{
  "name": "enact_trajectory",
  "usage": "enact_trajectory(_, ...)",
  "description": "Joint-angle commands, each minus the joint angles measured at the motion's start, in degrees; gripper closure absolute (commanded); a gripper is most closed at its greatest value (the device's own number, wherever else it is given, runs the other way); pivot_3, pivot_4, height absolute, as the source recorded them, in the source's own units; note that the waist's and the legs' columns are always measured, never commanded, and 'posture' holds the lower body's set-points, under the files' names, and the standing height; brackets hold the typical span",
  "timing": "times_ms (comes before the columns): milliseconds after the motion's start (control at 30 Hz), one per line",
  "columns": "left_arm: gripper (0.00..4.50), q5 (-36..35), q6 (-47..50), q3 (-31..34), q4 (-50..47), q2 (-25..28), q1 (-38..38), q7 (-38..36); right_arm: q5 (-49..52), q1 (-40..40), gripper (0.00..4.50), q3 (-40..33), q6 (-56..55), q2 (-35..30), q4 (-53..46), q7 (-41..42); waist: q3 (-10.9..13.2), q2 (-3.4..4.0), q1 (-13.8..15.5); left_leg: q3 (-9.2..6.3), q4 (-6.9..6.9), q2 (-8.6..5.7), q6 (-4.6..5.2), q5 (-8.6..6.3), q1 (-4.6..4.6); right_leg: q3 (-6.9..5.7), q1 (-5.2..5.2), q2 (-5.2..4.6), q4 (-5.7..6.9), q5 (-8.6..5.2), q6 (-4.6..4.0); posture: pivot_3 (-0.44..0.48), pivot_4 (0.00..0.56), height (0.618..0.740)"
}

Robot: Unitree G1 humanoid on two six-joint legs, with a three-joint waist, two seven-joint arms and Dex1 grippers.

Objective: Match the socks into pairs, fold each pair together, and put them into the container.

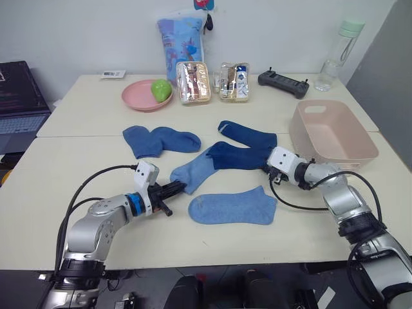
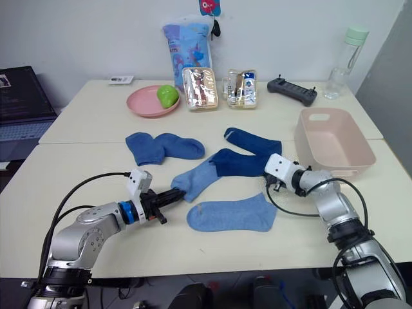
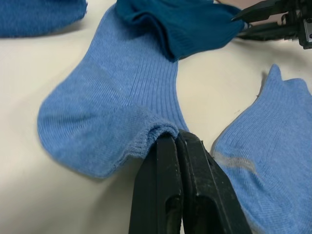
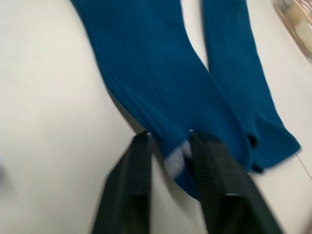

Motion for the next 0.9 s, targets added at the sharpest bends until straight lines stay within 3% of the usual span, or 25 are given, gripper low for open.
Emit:
enact_trajectory(33,4.50,-0.67,-1.83,2.98,0.94,2.20,-1.86,-1.67,1.91,1.67,1.65,-3.84,1.94,-1.17,-6.50,-0.34,0.00,0.00,0.06,0.00,0.01,0.00,0.00,0.00,0.00,0.00,0.00,0.00,0.00,0.00,0.00,0.000,0.150,0.740)
enact_trajectory(200,4.50,-2.61,-3.41,6.52,1.43,4.63,-4.78,-3.97,3.14,2.74,0.02,-5.71,3.27,-0.45,-9.43,-1.37,0.00,0.00,0.05,-0.01,0.00,0.00,0.00,0.00,0.00,-0.02,0.00,0.00,-0.01,0.00,0.00,0.000,0.150,0.740)
enact_trajectory(633,4.50,-14.50,5.94,12.26,0.72,6.10,-20.86,-3.31,4.75,3.02,0.02,-5.36,4.67,0.75,-11.55,-1.91,0.04,-0.07,0.03,-0.01,0.03,-0.01,0.00,0.00,-0.04,-0.03,0.00,0.00,-0.01,0.00,0.00,0.000,0.150,0.740)
enact_trajectory(733,4.50,-19.62,8.67,14.43,1.06,2.78,-28.14,1.13,4.89,3.21,0.02,-5.20,4.93,1.16,-11.82,-2.05,0.08,-0.13,0.06,-0.02,0.04,-0.02,0.00,0.00,-0.05,-0.05,-0.01,0.00,-0.02,0.00,0.01,0.000,0.150,0.740)
enact_trajectory(900,4.50,-23.51,13.10,10.80,-4.35,0.96,-29.30,1.33,5.02,3.40,0.02,-5.46,5.28,1.37,-12.05,-2.03,0.08,-0.14,0.01,0.01,0.06,-0.03,-0.01,0.01,-0.06,0.00,-0.01,0.00,-0.03,-0.01,0.02,0.000,0.150,0.740)
